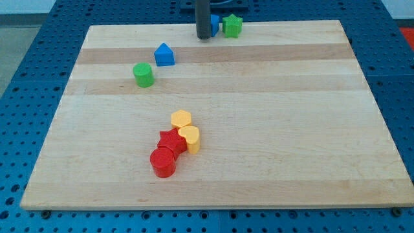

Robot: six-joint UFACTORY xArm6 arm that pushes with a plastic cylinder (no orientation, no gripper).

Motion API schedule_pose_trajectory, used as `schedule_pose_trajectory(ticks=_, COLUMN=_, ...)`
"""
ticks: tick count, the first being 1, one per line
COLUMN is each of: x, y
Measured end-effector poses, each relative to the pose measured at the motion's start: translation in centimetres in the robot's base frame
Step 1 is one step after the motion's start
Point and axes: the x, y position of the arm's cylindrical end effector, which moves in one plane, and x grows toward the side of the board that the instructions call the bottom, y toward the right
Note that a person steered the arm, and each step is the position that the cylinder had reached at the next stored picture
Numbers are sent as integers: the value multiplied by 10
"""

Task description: Put blue blocks and green star in top center of a board

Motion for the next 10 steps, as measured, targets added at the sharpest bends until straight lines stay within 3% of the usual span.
schedule_pose_trajectory(ticks=2, x=75, y=-29)
schedule_pose_trajectory(ticks=3, x=64, y=-49)
schedule_pose_trajectory(ticks=5, x=-38, y=-52)
schedule_pose_trajectory(ticks=10, x=-31, y=8)
